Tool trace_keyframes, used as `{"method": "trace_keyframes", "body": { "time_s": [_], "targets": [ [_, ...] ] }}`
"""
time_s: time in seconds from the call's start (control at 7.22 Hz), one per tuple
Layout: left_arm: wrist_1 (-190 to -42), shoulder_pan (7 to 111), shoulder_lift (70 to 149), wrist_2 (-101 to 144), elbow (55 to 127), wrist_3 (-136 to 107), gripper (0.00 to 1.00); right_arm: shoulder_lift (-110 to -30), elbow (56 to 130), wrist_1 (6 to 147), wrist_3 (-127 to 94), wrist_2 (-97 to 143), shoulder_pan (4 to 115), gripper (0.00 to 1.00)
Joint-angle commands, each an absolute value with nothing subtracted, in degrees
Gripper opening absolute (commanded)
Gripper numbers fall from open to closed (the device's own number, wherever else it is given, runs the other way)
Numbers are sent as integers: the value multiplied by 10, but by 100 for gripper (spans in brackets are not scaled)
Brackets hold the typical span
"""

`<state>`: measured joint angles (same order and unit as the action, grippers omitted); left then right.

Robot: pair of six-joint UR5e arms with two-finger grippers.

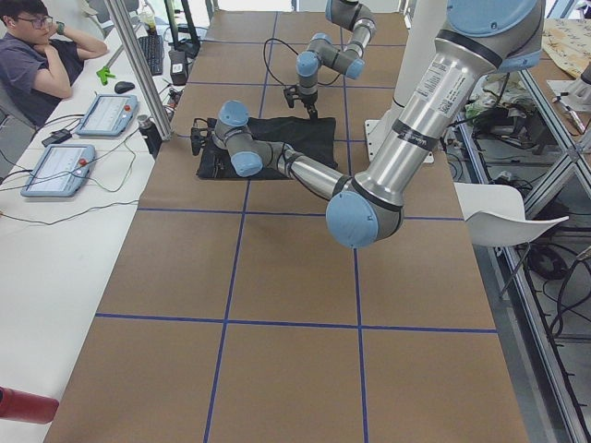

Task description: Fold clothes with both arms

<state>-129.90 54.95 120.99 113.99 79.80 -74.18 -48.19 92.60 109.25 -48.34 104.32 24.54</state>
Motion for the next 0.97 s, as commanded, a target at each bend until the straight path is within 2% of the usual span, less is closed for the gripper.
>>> {"method": "trace_keyframes", "body": {
  "time_s": [0.0, 0.83],
  "targets": [
    [-1299, 550, 1212, 1140, 798, -742, 100, -486, 922, 1098, -481, 1049, 248, 100],
    [-1299, 550, 1211, 1139, 802, -742, 100, -513, 924, 1100, -475, 1077, 272, 100]
  ]
}}
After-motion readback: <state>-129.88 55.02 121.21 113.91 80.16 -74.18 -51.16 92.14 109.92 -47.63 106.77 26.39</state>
